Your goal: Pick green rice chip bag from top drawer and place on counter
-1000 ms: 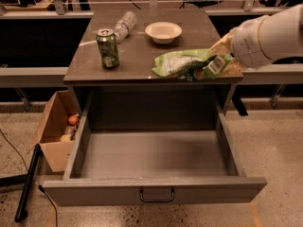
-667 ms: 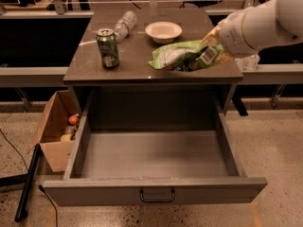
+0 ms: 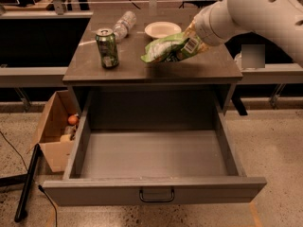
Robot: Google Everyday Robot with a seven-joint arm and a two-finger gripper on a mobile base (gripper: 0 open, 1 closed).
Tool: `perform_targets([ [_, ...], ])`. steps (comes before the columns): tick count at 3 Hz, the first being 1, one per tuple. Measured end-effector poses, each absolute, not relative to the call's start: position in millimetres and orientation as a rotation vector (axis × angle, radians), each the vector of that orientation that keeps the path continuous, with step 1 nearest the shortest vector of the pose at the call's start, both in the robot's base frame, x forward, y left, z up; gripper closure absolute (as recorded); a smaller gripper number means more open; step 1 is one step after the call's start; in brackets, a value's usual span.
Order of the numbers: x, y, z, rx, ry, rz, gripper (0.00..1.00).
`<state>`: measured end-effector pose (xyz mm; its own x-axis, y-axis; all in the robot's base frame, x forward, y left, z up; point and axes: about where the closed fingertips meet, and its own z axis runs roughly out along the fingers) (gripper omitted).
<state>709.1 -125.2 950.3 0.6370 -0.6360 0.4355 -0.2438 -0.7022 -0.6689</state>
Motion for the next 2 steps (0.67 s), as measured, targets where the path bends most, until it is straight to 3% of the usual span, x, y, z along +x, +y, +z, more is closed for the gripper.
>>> perform_targets([
  [2,742.0,-113.8,936.9,-2.330,0.677,-0.978,0.39],
])
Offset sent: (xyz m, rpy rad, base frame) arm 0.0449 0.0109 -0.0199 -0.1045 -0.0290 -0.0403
